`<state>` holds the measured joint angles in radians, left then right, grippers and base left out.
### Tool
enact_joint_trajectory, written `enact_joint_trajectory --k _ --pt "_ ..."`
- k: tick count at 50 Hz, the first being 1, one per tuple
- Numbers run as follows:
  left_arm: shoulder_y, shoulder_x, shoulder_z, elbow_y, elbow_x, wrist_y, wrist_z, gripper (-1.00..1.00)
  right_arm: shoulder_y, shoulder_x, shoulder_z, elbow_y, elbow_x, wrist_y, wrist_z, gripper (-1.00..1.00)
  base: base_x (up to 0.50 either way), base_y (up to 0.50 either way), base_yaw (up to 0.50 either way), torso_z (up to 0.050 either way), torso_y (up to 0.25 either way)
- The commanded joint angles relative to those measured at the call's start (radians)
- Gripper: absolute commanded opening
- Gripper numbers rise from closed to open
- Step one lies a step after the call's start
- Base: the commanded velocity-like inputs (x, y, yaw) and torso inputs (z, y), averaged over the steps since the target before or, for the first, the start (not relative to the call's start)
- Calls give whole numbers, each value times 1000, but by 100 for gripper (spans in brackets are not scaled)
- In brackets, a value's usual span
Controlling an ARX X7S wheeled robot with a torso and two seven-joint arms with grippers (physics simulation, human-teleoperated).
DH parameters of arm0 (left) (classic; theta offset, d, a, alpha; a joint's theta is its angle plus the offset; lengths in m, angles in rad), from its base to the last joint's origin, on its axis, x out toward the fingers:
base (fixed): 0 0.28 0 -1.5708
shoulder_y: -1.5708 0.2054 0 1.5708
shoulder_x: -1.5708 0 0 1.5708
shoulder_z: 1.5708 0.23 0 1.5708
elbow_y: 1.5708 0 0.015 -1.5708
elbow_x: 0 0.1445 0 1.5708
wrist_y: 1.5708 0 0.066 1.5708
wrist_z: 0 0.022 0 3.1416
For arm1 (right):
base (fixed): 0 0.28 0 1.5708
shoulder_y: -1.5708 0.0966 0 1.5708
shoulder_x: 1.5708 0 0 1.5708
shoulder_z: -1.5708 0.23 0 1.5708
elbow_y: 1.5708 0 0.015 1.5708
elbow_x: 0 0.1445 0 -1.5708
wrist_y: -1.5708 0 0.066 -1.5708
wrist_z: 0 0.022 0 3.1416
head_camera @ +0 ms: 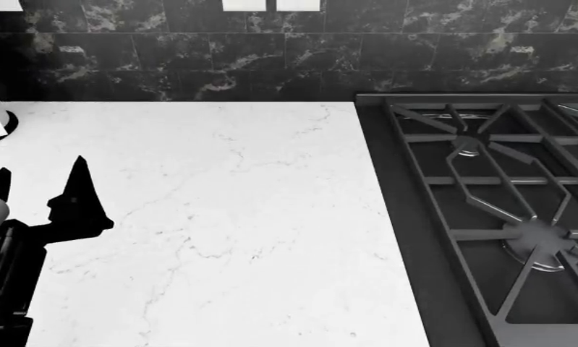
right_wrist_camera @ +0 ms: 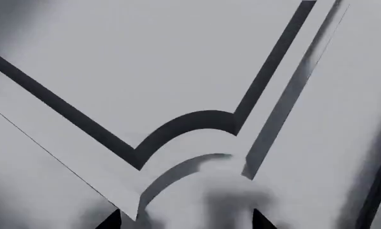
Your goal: Pick and place the shaker into the drawer. Then close the cabinet.
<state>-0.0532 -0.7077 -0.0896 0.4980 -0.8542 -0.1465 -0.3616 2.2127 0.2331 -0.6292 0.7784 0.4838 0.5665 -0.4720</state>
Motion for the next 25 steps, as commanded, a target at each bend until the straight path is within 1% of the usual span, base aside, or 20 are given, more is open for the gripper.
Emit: enact_joint_trajectory --k 1,2,4,5,7,8,10,12,14,21,25 --pt "-35 -26 27 95 -29 -46 -27 100 -226 453 468 -1088 154 1004 321 100 0 0 0 0 0" --pt "-40 -28 32 105 -30 -53 -32 100 -211 536 487 -1235 304 1004 471 100 0 0 0 0 0" --pt "-50 -32 43 127 -34 -67 -42 100 -178 656 503 -1215 604 1002 771 100 0 0 0 0 0" --pt "-55 -34 47 137 -35 -73 -47 100 -167 699 503 -1210 754 1001 879 100 0 0 0 0 0" --pt "-61 -37 54 156 -41 -82 -54 100 -158 766 499 -1207 1054 994 986 100 0 0 0 0 0" --pt "-61 -38 58 165 -41 -85 -56 100 -160 799 500 -1208 1134 988 1025 100 0 0 0 0 0" --pt "-56 -41 61 179 -41 -87 -57 100 -160 855 498 -1212 1210 976 1076 100 0 0 0 0 0" --pt "-17 -39 54 187 -32 -67 -41 100 -250 949 542 -1250 1305 929 1154 100 0 0 0 0 0" --pt "-1 -40 48 190 -31 -60 -36 100 -322 987 583 -1274 1324 898 1171 100 0 0 0 0 0" --pt "12 -43 46 200 -28 -57 -35 100 -448 1005 658 -1305 1305 853 1160 100 0 0 0 0 0" --pt "36 -45 80 222 3 -61 -14 100 -496 1000 685 -1318 1306 830 1165 100 0 0 0 0 0"
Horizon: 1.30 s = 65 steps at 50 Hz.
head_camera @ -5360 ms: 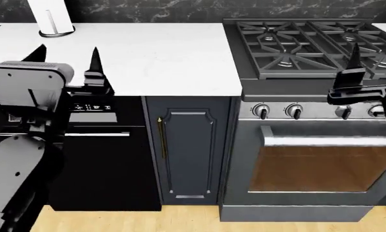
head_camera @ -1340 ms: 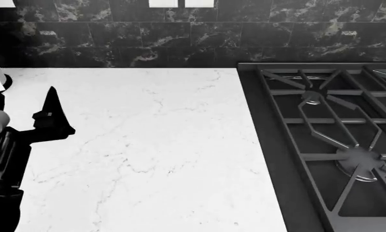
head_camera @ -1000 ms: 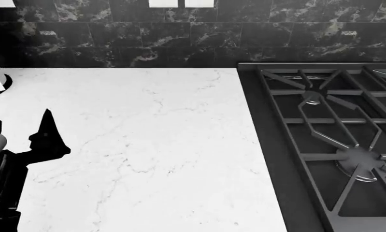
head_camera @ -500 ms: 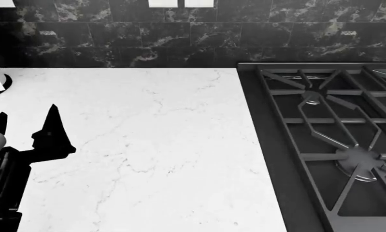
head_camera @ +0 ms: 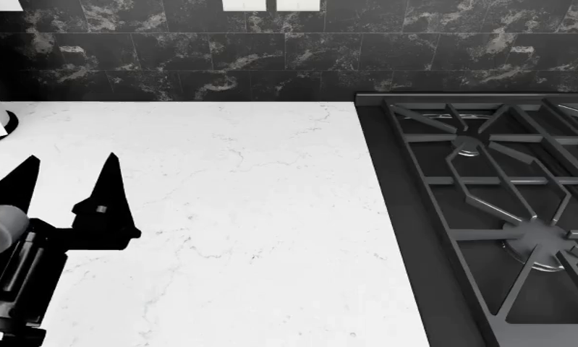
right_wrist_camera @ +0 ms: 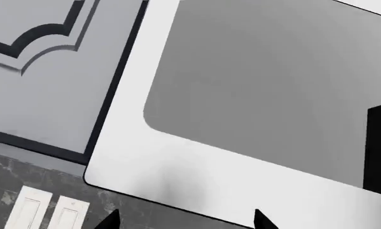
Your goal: Pick and place the shaker into the drawer. Then close the cabinet.
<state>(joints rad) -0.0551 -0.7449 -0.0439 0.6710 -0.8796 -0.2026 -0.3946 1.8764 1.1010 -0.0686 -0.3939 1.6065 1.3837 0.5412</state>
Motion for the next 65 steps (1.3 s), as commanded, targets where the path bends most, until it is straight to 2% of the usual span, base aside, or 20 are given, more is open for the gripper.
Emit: enact_joint_trajectory --k 1,9,14,20,24,26,28,34,39,44,48,54,61,65 --pt "51 -10 52 63 48 -6 30 100 -166 130 128 -147 182 8 152 100 0 0 0 0 0" --pt "107 -58 159 250 110 -41 83 100 -194 120 142 -153 177 -15 153 100 0 0 0 0 0" --pt "5 -45 277 349 132 -140 87 100 -208 122 148 -157 192 -28 163 100 0 0 0 0 0" --pt "-325 45 454 375 35 -315 24 100 -161 124 112 -141 188 -21 162 100 0 0 0 0 0" --pt "-641 4 649 376 -102 -286 -138 100 -141 132 94 -128 167 -10 164 100 0 0 0 0 0" --pt "-781 -28 707 375 -163 -258 -197 100 -154 145 97 -124 163 -10 175 100 0 0 0 0 0" --pt "-895 -52 709 374 -235 -262 -230 100 -178 156 109 -124 157 -13 181 100 0 0 0 0 0" --pt "-1237 -112 595 284 -448 -324 -261 100 -189 179 86 -99 106 2 217 100 0 0 0 0 0" --pt "-1454 -101 570 200 -500 -392 -222 100 -192 179 74 -89 97 0 229 100 0 0 0 0 0" --pt "-1633 -27 580 29 -416 -445 -159 100 -195 177 68 -87 110 -8 242 100 0 0 0 0 0" --pt "-1733 39 606 -117 -235 -418 -66 100 -192 181 67 -83 123 -13 251 100 0 0 0 0 0" --pt "-1815 124 637 -332 -53 -328 52 100 -220 195 90 -87 141 -31 259 100 0 0 0 0 0" --pt "-1884 233 688 -683 167 -152 180 100 -247 206 110 -90 143 -42 258 100 0 0 0 0 0" --pt "-1931 306 712 -882 242 -55 258 100 -288 209 135 -98 148 -53 266 100 0 0 0 0 0"
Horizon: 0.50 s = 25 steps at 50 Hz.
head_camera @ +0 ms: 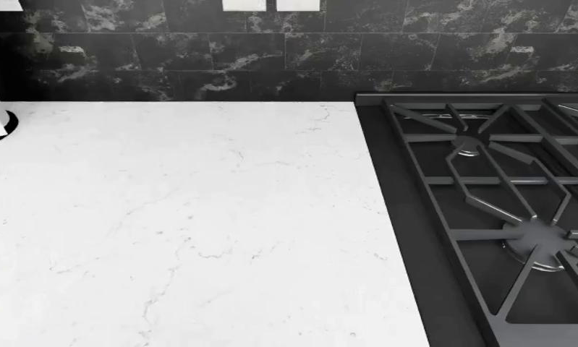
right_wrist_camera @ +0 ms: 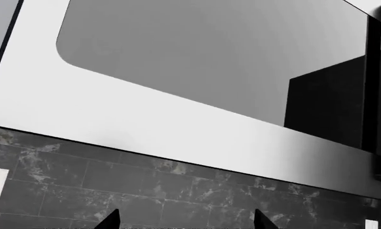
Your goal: Pick and place the shaker into the drawer. Then close the cabinet.
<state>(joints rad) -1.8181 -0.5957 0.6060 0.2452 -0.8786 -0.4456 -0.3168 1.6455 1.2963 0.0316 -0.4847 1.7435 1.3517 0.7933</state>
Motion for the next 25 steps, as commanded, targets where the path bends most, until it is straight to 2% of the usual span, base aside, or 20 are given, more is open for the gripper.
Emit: enact_joint_trajectory --k 1,4,7,9,10,16,23,25 --pt "-179 174 66 -503 253 209 198 100 -66 14 39 -9 12 -23 15 100 0 0 0 0 0" --pt "-237 260 77 -734 297 304 278 100 -78 14 41 -11 16 -27 24 100 0 0 0 0 0" --pt "-323 384 81 -1082 338 446 387 100 -75 16 31 -11 27 -28 35 100 0 0 0 0 0" --pt "-414 506 73 -1382 364 612 486 100 -95 21 42 -15 36 -31 43 100 0 0 0 0 0" --pt "-436 543 63 -1532 375 649 518 100 -108 23 50 -18 39 -33 45 100 0 0 0 0 0" --pt "-361 595 -97 -1554 541 537 526 100 -264 12 177 -41 20 -20 40 100 0 0 0 0 0" --pt "-270 596 267 -1554 211 511 421 100 -511 -92 424 -87 -143 77 -60 100 0 0 0 0 0" --pt "-270 596 267 -1554 211 511 421 100 -574 -117 480 -109 -195 98 -103 100 0 0 0 0 0"
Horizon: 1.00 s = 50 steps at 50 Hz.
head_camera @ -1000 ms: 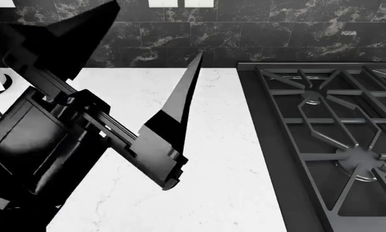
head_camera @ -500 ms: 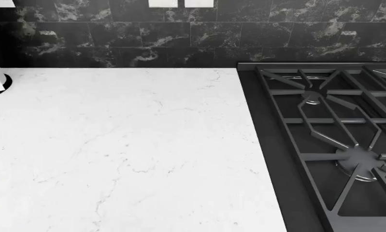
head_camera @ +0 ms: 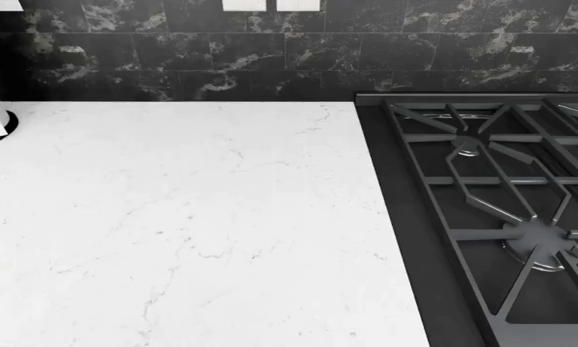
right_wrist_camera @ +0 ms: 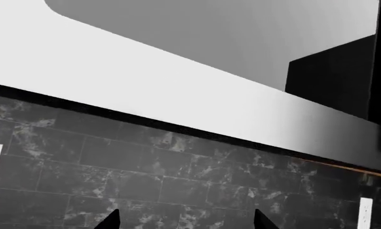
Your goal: Pick and place the shaker into the drawer. Then close the cabinet.
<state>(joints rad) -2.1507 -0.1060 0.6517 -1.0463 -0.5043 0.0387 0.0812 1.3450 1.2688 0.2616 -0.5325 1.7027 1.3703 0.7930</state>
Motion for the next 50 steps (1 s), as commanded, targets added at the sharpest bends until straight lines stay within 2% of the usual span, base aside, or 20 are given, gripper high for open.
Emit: enact_joint_trajectory --k 1,10,17,24,31,37,47,48,49,50 --pt "62 106 221 -262 -163 26 23 100 -298 -96 272 -70 -176 86 -121 100 0 0 -3 0 0" --pt "62 106 221 -262 -163 26 23 100 -626 -160 475 -158 -480 83 -340 100 0 0 -3 0 0" --pt "62 106 221 -262 -163 26 23 100 -744 -170 520 -186 -560 84 -369 100 5 0 -3 0 0" --pt "62 106 221 -262 -163 26 23 100 -743 -155 518 -189 -531 108 -340 100 7 0 -4 0 0" --pt "62 106 221 -262 -163 26 23 100 -744 -156 579 -209 -463 155 -303 100 5 -2 -4 0 0" --pt "62 106 221 -262 -163 26 23 100 -712 -130 587 -192 -355 174 -223 100 6 -2 -4 0 0" --pt "62 106 221 -262 -163 26 23 100 -589 -90 473 -141 -159 42 -94 100 5 -2 -4 0 0" --pt "212 106 130 -262 -313 -96 -32 100 -576 -88 465 -139 -133 26 -79 100 11 -3 -4 0 0" --pt "198 106 230 -261 -463 -72 25 100 -568 -87 459 -137 -107 12 -63 100 0 -3 -4 0 0" --pt "177 106 276 -241 -613 -79 65 100 -560 -88 456 -139 -79 -3 -48 100 0 0 -4 0 0"
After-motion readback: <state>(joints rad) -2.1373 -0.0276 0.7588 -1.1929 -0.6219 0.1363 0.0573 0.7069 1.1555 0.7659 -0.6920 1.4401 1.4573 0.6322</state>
